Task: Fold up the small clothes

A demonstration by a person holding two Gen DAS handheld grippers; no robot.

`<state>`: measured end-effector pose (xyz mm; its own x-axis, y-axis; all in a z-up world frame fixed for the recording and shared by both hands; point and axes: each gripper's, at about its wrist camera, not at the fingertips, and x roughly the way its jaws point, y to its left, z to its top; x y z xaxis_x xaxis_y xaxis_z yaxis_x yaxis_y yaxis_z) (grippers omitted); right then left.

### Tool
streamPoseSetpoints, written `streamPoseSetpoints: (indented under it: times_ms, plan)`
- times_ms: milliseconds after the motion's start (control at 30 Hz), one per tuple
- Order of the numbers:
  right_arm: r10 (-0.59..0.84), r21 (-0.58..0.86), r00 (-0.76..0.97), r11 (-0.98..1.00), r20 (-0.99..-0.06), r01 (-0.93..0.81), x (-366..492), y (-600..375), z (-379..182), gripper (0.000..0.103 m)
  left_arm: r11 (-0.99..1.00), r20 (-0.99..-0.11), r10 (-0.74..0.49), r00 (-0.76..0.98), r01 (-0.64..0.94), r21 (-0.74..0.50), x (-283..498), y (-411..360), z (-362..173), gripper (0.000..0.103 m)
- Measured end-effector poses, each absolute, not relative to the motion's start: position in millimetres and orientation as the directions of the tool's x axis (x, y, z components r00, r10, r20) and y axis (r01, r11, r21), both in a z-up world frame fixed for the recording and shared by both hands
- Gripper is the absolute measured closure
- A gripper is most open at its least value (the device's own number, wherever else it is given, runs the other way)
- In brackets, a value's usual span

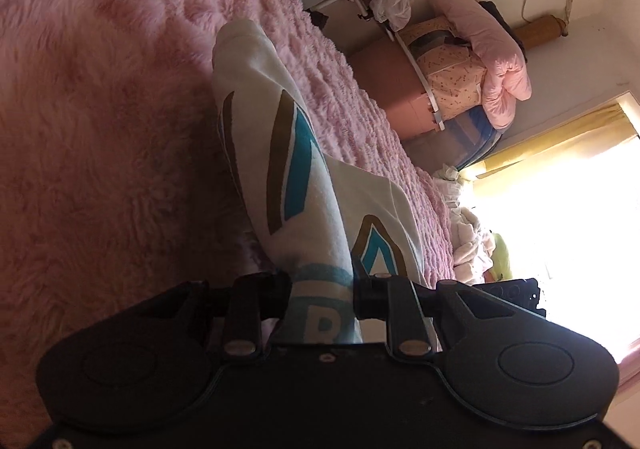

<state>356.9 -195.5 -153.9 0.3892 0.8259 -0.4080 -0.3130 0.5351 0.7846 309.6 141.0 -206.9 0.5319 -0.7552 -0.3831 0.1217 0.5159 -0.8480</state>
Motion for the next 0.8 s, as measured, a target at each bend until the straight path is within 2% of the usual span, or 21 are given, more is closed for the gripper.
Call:
streamPoseSetpoints:
  times_ms: [167,233,300,367,400,500,567,633,800]
  plan:
    - [0.784,0.780,0.398,0.586,-0.477,-0.221,358,-199,-189,0.067,0.566,-0.458,-0.718,0.523,0.058,-0.822,311,151,-237,0.078]
    - [0.787,0.799,0.403,0.571,-0.467,-0.190,359,-207,-197,0.067,0.592,-0.488,-0.706,0.513,0.051,-0.804,312,155,-243,0.069]
    - [0.782,0.798,0.401,0.576,-0.477,-0.174,357,-210,-202,0.066,0.601,-0.504,-0.697,0.510,0.033,-0.798,310,158,-244,0.067]
    - [0.775,0.796,0.398,0.585,-0.491,-0.158,356,-211,-208,0.059,0.620,-0.522,-0.682,0.513,0.025,-0.784,307,160,-238,0.066]
    - [0.766,0.795,0.403,0.591,-0.500,-0.136,355,-213,-210,0.051,0.637,-0.537,-0.669,0.514,0.024,-0.771,304,161,-230,0.067]
    - [0.755,0.802,0.417,0.590,-0.507,-0.092,348,-219,-208,0.048,0.720,-0.587,-0.604,0.539,0.053,-0.692,292,163,-200,0.069]
    - [0.695,0.733,0.452,0.669,-0.559,-0.121,337,-218,-187,0.044,0.786,-0.603,-0.540,0.587,0.095,-0.611,275,162,-177,0.068]
    - [0.601,0.595,0.506,0.779,-0.618,-0.198,319,-212,-156,0.040,0.824,-0.593,-0.494,0.636,0.123,-0.554,253,160,-155,0.067]
    - [0.446,0.293,0.648,0.895,-0.618,-0.336,250,-184,-97,0.041,0.816,-0.531,-0.512,0.675,0.189,-0.546,195,141,-134,0.064]
